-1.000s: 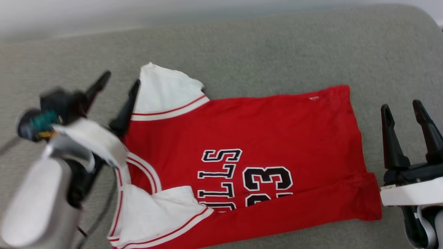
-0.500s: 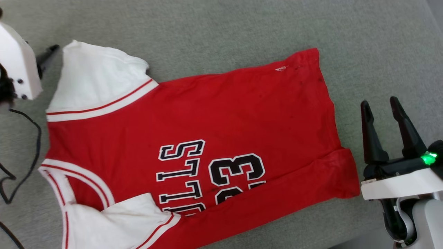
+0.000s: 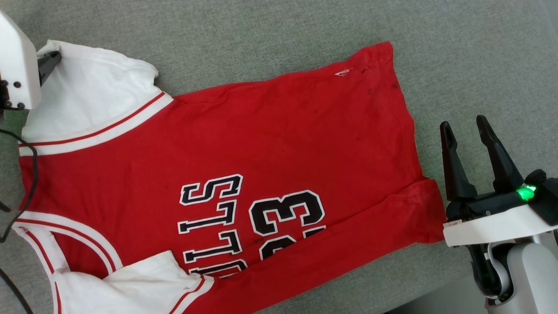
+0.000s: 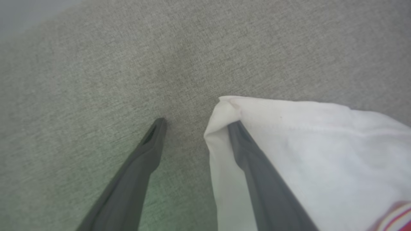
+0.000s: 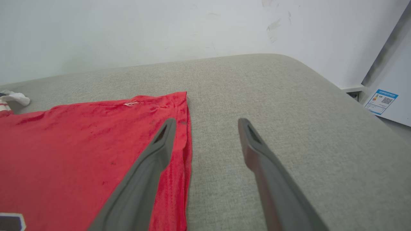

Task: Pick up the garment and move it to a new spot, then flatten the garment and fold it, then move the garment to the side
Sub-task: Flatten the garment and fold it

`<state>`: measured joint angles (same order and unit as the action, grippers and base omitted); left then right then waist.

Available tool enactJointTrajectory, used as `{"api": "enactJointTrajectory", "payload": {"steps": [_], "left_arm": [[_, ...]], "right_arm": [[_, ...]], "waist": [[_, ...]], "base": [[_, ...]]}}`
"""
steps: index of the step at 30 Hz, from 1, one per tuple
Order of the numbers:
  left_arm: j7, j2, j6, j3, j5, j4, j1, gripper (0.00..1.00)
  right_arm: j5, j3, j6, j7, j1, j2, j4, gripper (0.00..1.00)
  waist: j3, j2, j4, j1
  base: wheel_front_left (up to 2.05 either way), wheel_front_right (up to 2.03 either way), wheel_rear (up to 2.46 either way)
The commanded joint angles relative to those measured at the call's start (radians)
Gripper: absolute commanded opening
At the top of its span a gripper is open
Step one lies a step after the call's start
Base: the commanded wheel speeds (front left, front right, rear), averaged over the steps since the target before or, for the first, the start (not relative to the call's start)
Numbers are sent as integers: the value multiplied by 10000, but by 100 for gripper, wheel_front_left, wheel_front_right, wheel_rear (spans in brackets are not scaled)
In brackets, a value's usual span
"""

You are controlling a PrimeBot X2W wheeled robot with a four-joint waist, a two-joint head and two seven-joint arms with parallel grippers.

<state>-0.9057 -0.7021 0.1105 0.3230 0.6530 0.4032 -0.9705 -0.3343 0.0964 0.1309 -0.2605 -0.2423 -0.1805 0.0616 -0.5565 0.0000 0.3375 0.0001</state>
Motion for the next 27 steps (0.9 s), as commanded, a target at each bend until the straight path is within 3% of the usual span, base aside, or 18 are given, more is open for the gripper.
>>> {"api": "enactJointTrajectory", "payload": {"steps": [1,2,3,4,17,22,27], "left_arm": [[-14,161,33,159,-1,168,73,100],[17,208,50,224,11,235,128,52],[45,263,71,278,52,294,176,22],[115,329,78,297,138,333,212,0],[2819,892,178,330,254,-96,362,0],[3541,831,183,617,233,-929,979,0],[4165,817,187,813,390,-2274,1875,0]], "right_arm": [[20,-7,-4,-53,-130,46,21,100],[39,-19,-4,-54,-130,42,32,100],[58,-30,-4,-55,-129,36,40,100],[81,-33,-4,-56,-122,28,50,100],[275,-177,-4,283,113,-585,169,100],[161,32,-4,1803,-44,-1350,86,100],[-410,521,-5,4238,-529,-2520,-127,100]], "waist": [[0,0,-10,-1],[4,0,-21,-1],[13,0,-36,-1],[27,0,-53,-1],[1110,0,-811,-1],[1759,0,-1298,-1],[2262,0,-1886,-1]], "base": [[0,0,0],[0,0,0],[0,0,0],[0,0,0],[0,0,0],[0,0,0],[0,0,0]]}}
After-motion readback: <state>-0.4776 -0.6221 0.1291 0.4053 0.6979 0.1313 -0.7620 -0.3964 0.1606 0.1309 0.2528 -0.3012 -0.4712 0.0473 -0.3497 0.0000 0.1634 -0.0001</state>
